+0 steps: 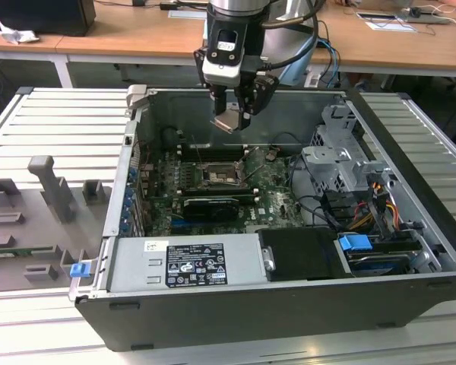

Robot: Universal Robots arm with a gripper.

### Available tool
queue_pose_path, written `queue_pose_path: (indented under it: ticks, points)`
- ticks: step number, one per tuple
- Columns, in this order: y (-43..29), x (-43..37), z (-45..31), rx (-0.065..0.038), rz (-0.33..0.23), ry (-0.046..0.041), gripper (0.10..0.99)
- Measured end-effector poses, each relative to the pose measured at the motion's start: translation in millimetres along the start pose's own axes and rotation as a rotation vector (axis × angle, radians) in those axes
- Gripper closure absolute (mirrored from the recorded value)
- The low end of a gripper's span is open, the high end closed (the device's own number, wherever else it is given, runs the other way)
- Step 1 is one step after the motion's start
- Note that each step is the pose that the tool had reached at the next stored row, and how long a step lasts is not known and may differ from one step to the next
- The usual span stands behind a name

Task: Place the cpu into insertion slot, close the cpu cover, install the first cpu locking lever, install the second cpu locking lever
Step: 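Place the cpu into insertion slot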

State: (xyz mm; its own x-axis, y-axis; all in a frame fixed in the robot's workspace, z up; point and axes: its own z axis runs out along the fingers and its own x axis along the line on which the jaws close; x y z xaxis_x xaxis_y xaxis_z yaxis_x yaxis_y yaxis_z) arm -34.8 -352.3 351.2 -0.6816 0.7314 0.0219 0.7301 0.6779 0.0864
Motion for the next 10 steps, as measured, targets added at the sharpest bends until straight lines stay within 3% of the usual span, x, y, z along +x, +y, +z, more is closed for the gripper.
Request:
queue_pose_path:
  ticks: [10]
  points:
    - [-0.1, 0.0, 1.0, -0.002, 0.077, -0.0066, 0.549]
